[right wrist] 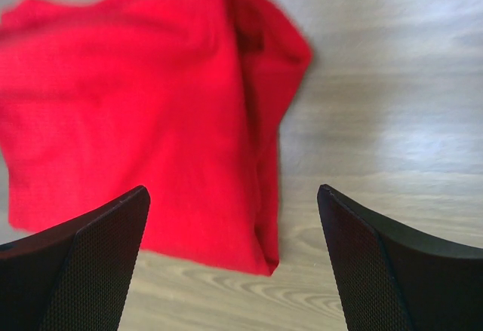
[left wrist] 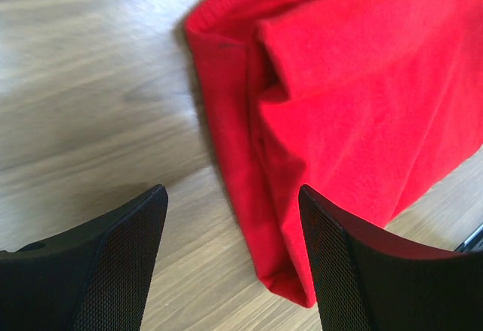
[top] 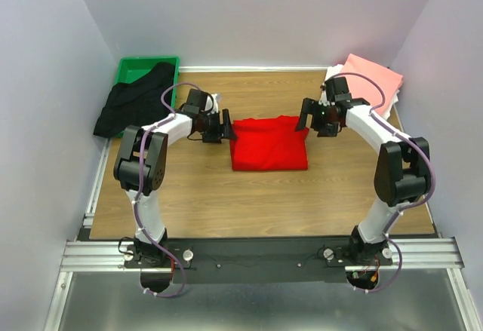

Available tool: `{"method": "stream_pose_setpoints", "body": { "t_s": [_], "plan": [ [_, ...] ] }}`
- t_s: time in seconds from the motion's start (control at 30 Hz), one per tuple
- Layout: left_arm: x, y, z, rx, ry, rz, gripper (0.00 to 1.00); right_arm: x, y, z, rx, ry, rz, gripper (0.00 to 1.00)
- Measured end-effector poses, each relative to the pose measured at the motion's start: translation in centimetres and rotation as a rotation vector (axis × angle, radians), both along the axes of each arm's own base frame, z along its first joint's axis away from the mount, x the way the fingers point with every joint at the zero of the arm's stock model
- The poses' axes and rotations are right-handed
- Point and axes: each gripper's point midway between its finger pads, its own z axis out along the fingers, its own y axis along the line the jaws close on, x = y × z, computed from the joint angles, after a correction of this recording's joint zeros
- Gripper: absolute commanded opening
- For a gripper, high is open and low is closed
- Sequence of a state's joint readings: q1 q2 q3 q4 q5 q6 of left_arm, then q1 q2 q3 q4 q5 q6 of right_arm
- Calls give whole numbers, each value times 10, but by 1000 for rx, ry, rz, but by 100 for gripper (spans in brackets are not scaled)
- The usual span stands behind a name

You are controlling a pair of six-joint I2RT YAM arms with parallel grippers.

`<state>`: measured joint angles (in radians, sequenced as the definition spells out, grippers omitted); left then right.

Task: Fold and stack the t-shirts
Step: Neatly place the folded tshirt to the corner

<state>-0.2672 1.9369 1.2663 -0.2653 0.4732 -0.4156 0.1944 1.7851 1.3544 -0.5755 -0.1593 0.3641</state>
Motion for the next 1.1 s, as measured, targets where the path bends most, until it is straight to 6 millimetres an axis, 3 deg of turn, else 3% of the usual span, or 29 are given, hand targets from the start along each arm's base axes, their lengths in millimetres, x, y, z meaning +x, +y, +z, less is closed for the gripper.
{"method": "stream_pose_setpoints", "body": {
  "t_s": [0.27, 0.63, 0.73, 0.93, 1.1],
  "plan": [
    [-4, -12, -1, -12, -11, -22, 77, -31, 14, -27, 114, 46, 112, 98],
    [0, -19, 1, -31, -19, -11, 76, -34, 21, -33, 156, 24, 165, 98],
    [-1, -18, -5, -27, -5, -8, 71, -36, 17, -37, 161, 30, 161, 98],
    [0, -20, -12, -28, 2, -5, 44, -40, 8, -44, 184, 39, 159, 96],
    [0, -21, -17, -20, 9, -4, 31, -36, 7, -42, 250, 25, 173, 96]
  ]
}}
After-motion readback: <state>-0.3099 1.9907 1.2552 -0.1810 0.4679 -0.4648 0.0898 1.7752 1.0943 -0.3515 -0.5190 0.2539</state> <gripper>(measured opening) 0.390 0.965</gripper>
